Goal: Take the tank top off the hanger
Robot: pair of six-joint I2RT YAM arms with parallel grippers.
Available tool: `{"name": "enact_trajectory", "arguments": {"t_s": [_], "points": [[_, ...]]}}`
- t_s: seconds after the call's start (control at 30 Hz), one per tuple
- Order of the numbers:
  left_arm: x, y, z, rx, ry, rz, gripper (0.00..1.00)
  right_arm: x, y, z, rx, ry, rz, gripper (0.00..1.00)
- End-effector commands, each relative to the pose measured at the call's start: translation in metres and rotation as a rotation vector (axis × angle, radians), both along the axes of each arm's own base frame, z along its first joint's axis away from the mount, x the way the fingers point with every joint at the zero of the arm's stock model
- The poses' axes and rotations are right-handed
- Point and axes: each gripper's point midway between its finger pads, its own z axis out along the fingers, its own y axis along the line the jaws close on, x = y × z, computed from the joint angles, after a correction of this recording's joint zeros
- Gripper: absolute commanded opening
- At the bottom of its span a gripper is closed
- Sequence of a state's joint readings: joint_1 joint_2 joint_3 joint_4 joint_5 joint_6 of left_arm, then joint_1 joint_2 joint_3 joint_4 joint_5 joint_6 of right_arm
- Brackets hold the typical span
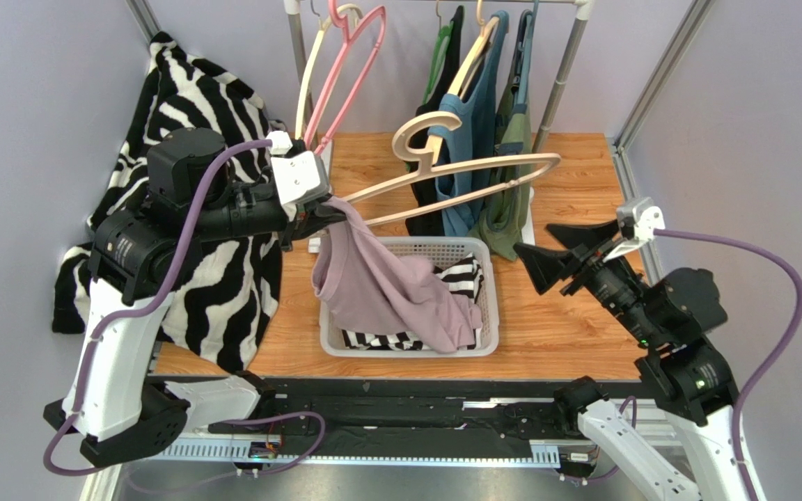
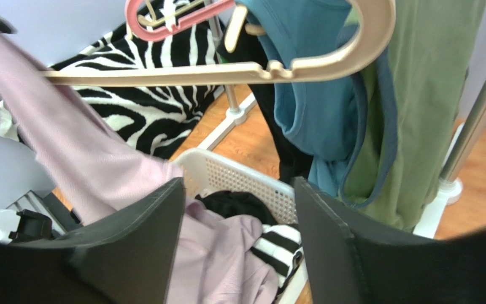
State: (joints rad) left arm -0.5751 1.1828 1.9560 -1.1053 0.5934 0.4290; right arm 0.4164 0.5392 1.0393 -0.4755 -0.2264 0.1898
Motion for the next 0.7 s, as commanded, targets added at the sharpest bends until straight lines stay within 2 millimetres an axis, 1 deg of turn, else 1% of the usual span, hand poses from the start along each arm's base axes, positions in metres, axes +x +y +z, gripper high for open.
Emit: {"name": "enact_trajectory", "arguments": {"t_s": [0.0, 0.03, 0.07, 0.13, 0.17, 0.2, 0.23, 0.37, 0.4, 0.47, 0.5, 0.53, 0.57, 0.63, 0.67], "points": [[0.005, -0.002, 0.037, -0.056, -0.144, 0.002, 0.0, -0.022, -0.007, 0.029, -0.066, -0.118, 0.031, 0.85], [0.004, -0.003, 0.038, -0.055, -0.151, -0.007, 0.0, -0.025, -0.007, 0.029, -0.076, -0.11, 0.04, 0.85], [0.003, -0.003, 0.037, -0.05, -0.151, -0.014, 0.0, -0.029, -0.009, 0.039, -0.075, -0.133, 0.039, 0.85], [0.001, -0.007, 0.028, -0.03, -0.135, -0.041, 0.0, -0.031, -0.009, 0.049, -0.078, -0.158, 0.044, 0.85], [-0.002, -0.007, 0.024, -0.02, -0.122, -0.053, 0.0, -0.034, -0.009, 0.058, -0.071, -0.187, 0.047, 0.86], [-0.006, -0.009, 0.021, -0.016, -0.113, -0.077, 0.0, -0.034, -0.008, 0.063, -0.07, -0.197, 0.056, 0.86], [-0.008, -0.01, 0.016, -0.003, -0.111, -0.098, 0.0, -0.034, -0.007, 0.071, -0.07, -0.231, 0.058, 0.86], [-0.035, -0.009, -0.007, 0.058, -0.077, -0.224, 0.0, -0.039, 0.001, 0.095, -0.084, -0.307, 0.114, 0.85], [-0.043, -0.009, -0.009, 0.057, -0.074, -0.259, 0.0, -0.048, 0.004, 0.106, -0.102, -0.358, 0.154, 0.84], [-0.051, -0.007, -0.02, 0.083, -0.057, -0.296, 0.0, -0.05, 0.01, 0.112, -0.131, -0.386, 0.193, 0.84], [-0.057, -0.007, -0.021, 0.081, -0.055, -0.319, 0.0, -0.056, 0.016, 0.114, -0.142, -0.399, 0.241, 0.84], [-0.057, -0.007, -0.026, 0.088, -0.044, -0.326, 0.0, -0.062, 0.017, 0.12, -0.149, -0.412, 0.266, 0.83], [-0.059, -0.006, -0.027, 0.088, -0.041, -0.329, 0.0, -0.062, 0.025, 0.117, -0.161, -0.402, 0.321, 0.82], [-0.06, -0.006, -0.032, 0.095, -0.032, -0.333, 0.0, -0.068, 0.032, 0.116, -0.167, -0.39, 0.381, 0.82], [-0.06, -0.006, -0.032, 0.095, -0.031, -0.334, 0.0, -0.072, 0.038, 0.111, -0.166, -0.374, 0.438, 0.81]]}}
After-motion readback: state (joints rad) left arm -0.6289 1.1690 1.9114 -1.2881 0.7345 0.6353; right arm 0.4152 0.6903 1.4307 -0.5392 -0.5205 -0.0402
